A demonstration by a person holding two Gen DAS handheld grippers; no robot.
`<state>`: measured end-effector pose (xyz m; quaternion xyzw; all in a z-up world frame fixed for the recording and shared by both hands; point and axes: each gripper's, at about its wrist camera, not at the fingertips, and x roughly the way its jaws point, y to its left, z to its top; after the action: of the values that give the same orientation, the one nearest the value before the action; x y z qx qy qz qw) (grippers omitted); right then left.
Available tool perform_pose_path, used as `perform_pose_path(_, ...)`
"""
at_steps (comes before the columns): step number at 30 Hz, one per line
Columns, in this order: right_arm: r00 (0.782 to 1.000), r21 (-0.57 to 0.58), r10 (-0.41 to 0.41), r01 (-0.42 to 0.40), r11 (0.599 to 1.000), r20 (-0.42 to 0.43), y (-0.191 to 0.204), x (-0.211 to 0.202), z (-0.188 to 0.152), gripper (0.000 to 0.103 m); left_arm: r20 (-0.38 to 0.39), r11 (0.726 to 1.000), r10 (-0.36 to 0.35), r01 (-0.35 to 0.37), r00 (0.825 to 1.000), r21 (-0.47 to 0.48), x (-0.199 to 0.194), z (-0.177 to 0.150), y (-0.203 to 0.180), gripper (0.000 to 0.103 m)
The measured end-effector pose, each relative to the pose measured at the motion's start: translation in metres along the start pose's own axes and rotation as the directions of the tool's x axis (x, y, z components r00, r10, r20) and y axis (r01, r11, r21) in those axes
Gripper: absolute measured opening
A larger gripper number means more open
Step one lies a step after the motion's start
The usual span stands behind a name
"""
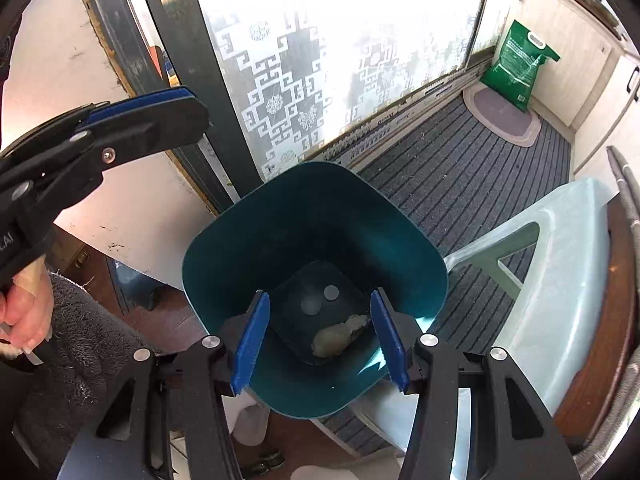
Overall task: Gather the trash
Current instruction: 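Move both tools back over the stool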
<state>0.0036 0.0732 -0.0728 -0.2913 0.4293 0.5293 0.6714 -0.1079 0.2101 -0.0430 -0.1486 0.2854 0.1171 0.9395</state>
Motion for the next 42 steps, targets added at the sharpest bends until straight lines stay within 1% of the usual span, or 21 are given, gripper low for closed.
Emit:
perform_pose_path(3, 0.998, 0.021, -0.012, 0.01, 1.0, 0.067, -0.006, -0.026, 0.0, 0.053, 0.042, 1.0, -0.02, 0.02, 0.999, -0.003, -0.012, 0.007, -0.006, 0.023)
perform_pose_path(4, 0.995, 0.021, -0.03, 0.028, 0.999, 0.091, -0.008, -0.035, -0.001, 0.051, 0.053, 1.0, -0.028, 0.028, 0.998, 0.0, -0.015, 0.01, -0.009, 0.023)
perform_pose_path(5, 0.992, 0.023, -0.043, 0.041, 0.999, 0.116, -0.011, -0.045, -0.001, 0.046, 0.06, 0.999, -0.032, 0.031, 0.998, 0.004, -0.017, 0.012, -0.012, 0.023)
perform_pose_path(6, 0.989, 0.033, -0.048, 0.044, 0.998, 0.141, -0.015, -0.054, -0.003, 0.045, 0.065, 0.999, -0.033, 0.033, 0.997, 0.009, -0.018, 0.013, -0.016, 0.023)
perform_pose_path(9, 0.975, 0.068, -0.061, 0.048, 0.997, 0.215, -0.029, -0.082, -0.01, 0.044, 0.066, 0.999, -0.047, 0.046, 0.997, 0.022, -0.017, 0.017, -0.028, 0.023)
perform_pose_path(14, 0.953, 0.127, -0.134, 0.103, 0.987, 0.271, -0.061, -0.118, -0.028, 0.044, 0.043, 0.994, -0.085, 0.082, 0.995, 0.069, -0.005, 0.022, -0.06, 0.024)
perform_pose_path(16, 0.946, 0.151, -0.175, 0.138, 0.979, 0.273, -0.075, -0.128, -0.038, 0.044, 0.034, 0.991, -0.103, 0.1, 0.994, 0.091, 0.0, 0.023, -0.075, 0.026)
perform_pose_path(18, 0.94, 0.175, -0.207, 0.163, 0.971, 0.27, -0.089, -0.134, -0.048, 0.044, 0.027, 0.987, -0.115, 0.111, 0.993, 0.116, 0.006, 0.023, -0.091, 0.03)
perform_pose_path(20, 0.936, 0.194, -0.234, 0.186, 0.963, 0.263, -0.1, -0.14, -0.06, 0.044, 0.022, 0.982, -0.127, 0.122, 0.992, 0.145, 0.012, 0.024, -0.108, 0.03)
perform_pose_path(25, 0.925, 0.244, -0.283, 0.222, 0.944, 0.255, -0.13, -0.156, -0.089, 0.044, -0.001, 0.969, -0.173, 0.171, 0.985, 0.178, 0.029, 0.024, -0.146, 0.03)
perform_pose_path(31, 0.919, 0.307, -0.314, 0.236, 0.922, 0.239, -0.159, -0.17, -0.132, 0.044, -0.037, 0.951, -0.215, 0.218, 0.976, 0.22, 0.05, 0.026, -0.191, 0.03)
perform_pose_path(34, 0.918, 0.342, -0.325, 0.237, 0.909, 0.228, -0.172, -0.174, -0.152, 0.044, -0.049, 0.941, -0.225, 0.23, 0.973, 0.247, 0.06, 0.026, -0.213, 0.03)
perform_pose_path(39, 0.919, 0.381, -0.327, 0.227, 0.896, 0.22, -0.186, -0.181, -0.179, 0.044, -0.084, 0.931, -0.219, 0.234, 0.972, 0.28, 0.083, 0.023, -0.242, 0.031)
perform_pose_path(42, 0.922, 0.392, -0.325, 0.224, 0.892, 0.212, -0.191, -0.183, -0.192, 0.044, -0.096, 0.93, -0.21, 0.229, 0.973, 0.289, 0.096, 0.023, -0.259, 0.033)
